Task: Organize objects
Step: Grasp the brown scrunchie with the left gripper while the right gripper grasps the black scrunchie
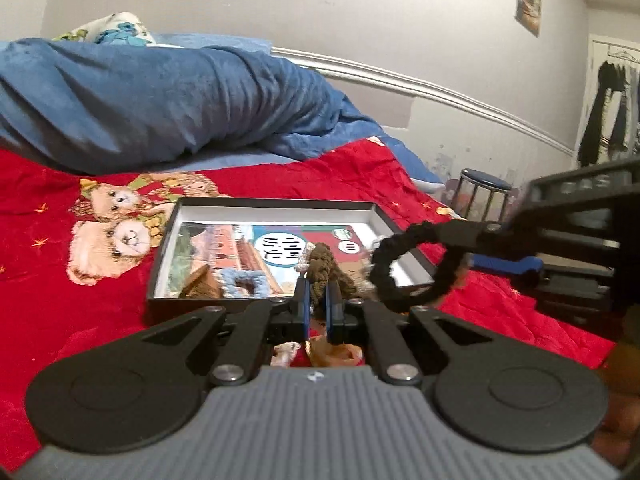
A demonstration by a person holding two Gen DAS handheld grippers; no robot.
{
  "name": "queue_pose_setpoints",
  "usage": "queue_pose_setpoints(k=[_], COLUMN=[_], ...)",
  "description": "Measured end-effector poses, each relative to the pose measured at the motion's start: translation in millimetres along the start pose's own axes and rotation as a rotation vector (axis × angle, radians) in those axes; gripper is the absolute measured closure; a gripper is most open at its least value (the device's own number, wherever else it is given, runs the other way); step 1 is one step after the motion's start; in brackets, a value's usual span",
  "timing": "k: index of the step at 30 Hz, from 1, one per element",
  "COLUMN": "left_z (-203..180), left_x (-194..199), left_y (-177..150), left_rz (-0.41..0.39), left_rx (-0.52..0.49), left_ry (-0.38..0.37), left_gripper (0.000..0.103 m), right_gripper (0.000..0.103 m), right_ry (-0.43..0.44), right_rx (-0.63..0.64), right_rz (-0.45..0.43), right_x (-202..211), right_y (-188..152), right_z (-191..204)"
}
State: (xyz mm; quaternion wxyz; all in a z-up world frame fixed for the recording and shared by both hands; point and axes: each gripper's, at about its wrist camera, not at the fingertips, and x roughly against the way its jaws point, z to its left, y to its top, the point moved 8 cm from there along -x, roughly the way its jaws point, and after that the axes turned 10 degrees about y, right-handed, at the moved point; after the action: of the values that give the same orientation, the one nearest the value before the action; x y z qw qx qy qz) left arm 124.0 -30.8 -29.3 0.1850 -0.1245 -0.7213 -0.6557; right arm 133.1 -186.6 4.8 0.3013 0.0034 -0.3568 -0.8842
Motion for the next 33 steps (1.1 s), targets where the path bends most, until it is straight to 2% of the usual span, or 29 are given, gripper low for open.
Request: queue_pose_setpoints(k=[5,13,16,25,33], left_z=[7.9,11.4,16.1,37.4,37.3], left_x=[3.7,9.8,13.4,25.3,17.2], left_y=[3.6,15.1,21.3,50.2,67.4], left_rz=[-0.008,-0.036,-0.053,-0.133,-0.19], left_rx=[-0.008,0.013,0.042,0.072,-0.013], left_ry=[0.021,0.011,-0.006,0.008,-0.023], left_gripper=[0.094,0.094,0.094,0.094,0.093], right_gripper=[0.092,0.092,0.092,0.092,0.092], right_ry=[0.016,0.047,0.058,0.108,0.13], right_rx=[-0.008,0.018,0.025,0.048,0.067], right_rz=[-0.01,-0.013,-0.007,-0.01,-0.004], right_x=[7.0,6.2,3.0,-6.1,-23.0], right_y=[6.2,19.2,21.4,35.2,48.5], right_z=[3.3,10.1,12.0,18.9,19.1])
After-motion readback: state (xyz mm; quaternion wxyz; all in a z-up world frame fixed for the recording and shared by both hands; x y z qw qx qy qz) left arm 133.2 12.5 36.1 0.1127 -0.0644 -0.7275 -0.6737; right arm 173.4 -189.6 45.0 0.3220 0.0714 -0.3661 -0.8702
